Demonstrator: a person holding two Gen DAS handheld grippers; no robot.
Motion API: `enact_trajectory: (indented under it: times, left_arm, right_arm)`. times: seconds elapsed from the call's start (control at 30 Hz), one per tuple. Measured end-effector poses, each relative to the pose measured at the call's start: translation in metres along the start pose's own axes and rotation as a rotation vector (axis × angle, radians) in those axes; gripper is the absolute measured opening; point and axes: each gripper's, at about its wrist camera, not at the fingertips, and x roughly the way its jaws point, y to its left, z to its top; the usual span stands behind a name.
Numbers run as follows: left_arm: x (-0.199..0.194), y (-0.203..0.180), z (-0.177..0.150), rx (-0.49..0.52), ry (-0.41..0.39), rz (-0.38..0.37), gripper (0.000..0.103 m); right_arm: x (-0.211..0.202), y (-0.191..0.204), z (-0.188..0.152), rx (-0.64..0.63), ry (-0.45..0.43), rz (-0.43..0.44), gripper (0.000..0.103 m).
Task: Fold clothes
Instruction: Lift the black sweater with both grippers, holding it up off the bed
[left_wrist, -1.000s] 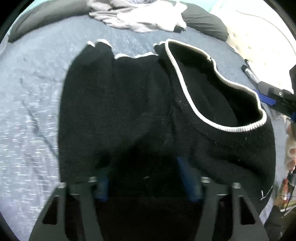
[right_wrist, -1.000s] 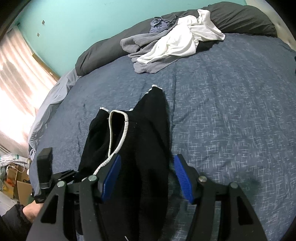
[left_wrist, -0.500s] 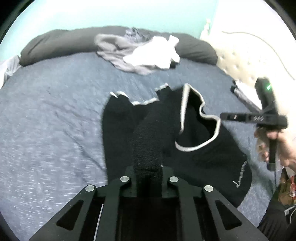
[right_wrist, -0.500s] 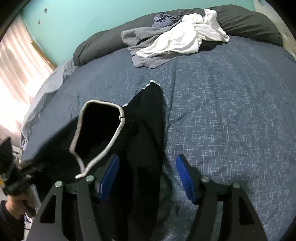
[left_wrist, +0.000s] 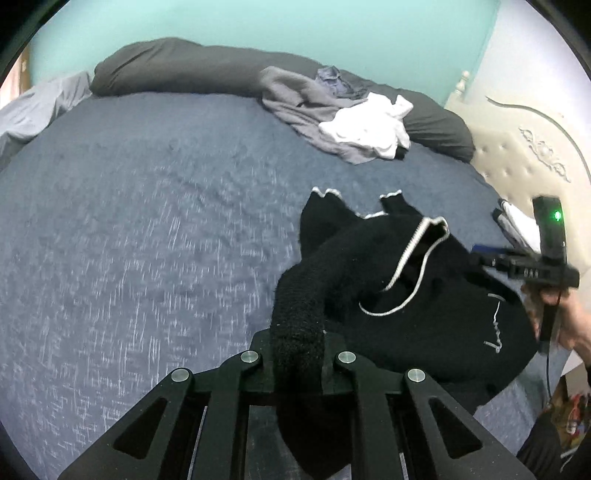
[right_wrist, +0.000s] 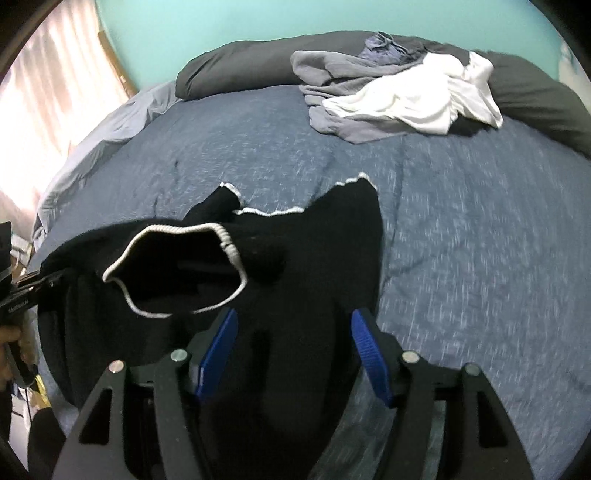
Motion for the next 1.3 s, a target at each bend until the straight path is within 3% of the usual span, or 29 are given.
enact_trajectory:
  times: [0.3,0.33,0.37,0.47,0.57,0.77,0.9,1.13,1.3]
  left_arm:
    - [0.006,-0.003,0.0,0.001,-0.006,-0.046,0.011]
    - [0.006,-0.004,0.001,0.003,-0.007,-0.05,0.011]
    - [0.007,-0.004,0.003,0.005,-0.007,-0.052,0.011]
    - [0.006,-0.007,0.006,0.016,-0.01,-0.052,0.011]
    - [0.001,-0.014,0.012,0.034,-0.022,-0.045,0.011]
    - [-0.045,-0.042,0.042,0.074,-0.102,-0.041,0.011]
    - [-0.094,-0.068,0.077,0.113,-0.18,-0.035,0.01]
    - [-0.212,-0.126,0.147,0.231,-0.346,0.008,0.01]
    - [-0.292,-0.155,0.197,0.272,-0.443,0.042,0.009]
  right_arm:
    - [0.05,0.009,0.029,-0.131,0.099,-0.023,0.07]
    - [0.054,0.007,0.028,-0.128,0.11,-0.009,0.059]
    - [0.058,0.005,0.027,-0.123,0.119,0.008,0.041]
    - [0.053,0.009,0.023,-0.141,0.093,0.039,0.011]
    - [0.027,0.017,0.023,-0.152,0.009,0.04,0.008]
    - [-0.077,0.026,0.047,-0.144,-0.209,0.017,0.007]
    - [-0.17,0.035,0.066,-0.128,-0.351,-0.005,0.007]
    - [-0.331,0.063,0.095,-0.145,-0.56,-0.071,0.007]
    - [-0.418,0.088,0.106,-0.169,-0.66,-0.113,0.007]
